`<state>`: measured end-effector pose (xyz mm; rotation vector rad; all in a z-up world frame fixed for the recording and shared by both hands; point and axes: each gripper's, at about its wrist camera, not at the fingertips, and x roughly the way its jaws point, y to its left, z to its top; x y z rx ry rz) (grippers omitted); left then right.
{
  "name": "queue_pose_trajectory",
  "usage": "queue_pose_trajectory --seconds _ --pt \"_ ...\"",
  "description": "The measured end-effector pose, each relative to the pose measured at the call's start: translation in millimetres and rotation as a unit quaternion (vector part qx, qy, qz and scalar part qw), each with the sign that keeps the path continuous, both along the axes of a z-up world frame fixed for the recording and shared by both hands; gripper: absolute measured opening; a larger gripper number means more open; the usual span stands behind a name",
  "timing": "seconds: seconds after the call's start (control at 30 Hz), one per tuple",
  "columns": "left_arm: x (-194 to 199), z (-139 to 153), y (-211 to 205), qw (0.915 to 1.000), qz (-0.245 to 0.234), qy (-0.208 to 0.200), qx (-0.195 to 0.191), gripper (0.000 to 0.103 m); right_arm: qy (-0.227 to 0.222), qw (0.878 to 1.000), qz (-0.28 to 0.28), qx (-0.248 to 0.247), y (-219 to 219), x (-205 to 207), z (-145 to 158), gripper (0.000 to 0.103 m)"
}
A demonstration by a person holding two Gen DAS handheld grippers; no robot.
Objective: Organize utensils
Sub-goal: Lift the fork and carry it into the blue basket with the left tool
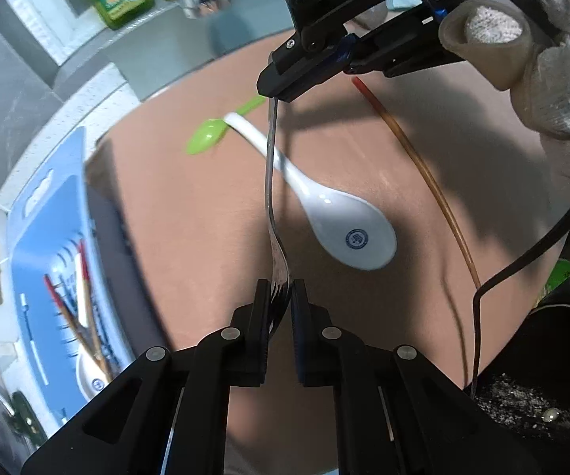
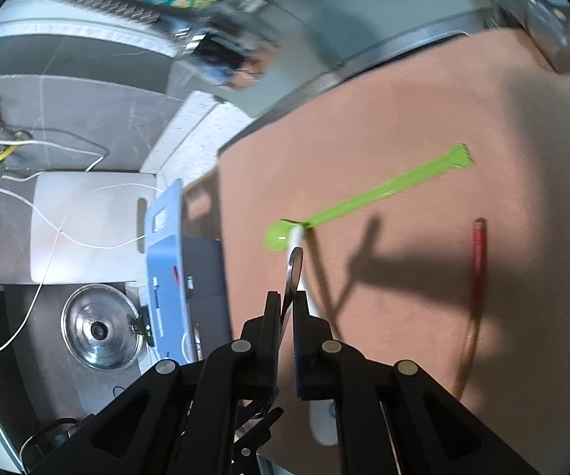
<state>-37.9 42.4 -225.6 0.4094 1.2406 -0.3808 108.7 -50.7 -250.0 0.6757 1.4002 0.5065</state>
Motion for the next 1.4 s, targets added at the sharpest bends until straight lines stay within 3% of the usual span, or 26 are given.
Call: queue_pose_trajectory --seconds 0.3,0.63,0.83,1.07,1.17,1.27,1.4 --pt "-8.5 23.2 51.2 0.9988 0.044 -0.019 -0.007 0.005 -0.047 0.997 0.061 0.011 77.2 -6.8 35.2 0.004" --pt "7.0 19.0 118.0 0.9919 0.121 -0.031 -0.026 0.004 -0.067 0.992 0.11 -0.016 160.5 0.3 31.0 0.005" --pt "6.9 22.1 132.4 0.9881 0.14 -0.015 -0.062 0.004 -0.017 0.994 0.108 0.001 166.2 13.1 16.9 0.005" --pt "13.9 30.8 111.9 0.9871 0.128 -0.013 -0.095 0.004 -0.02 0.993 0.12 -0.002 156.3 15.5 18.6 0.004" --pt "15.3 32.3 94.5 0.9912 0.104 -0.013 -0.08 0.017 -0.005 0.993 0.114 0.01 150.0 15.0 14.5 0.004" --pt "18.5 31.8 84.5 0.9945 0.088 -0.019 -0.055 0.019 0.0 0.994 0.107 0.025 143.5 16.1 16.2 0.004" --pt "24.6 29.4 82.5 0.9935 0.104 -0.023 -0.041 0.025 -0.01 0.993 0.109 0.035 133.3 16.5 26.3 0.004"
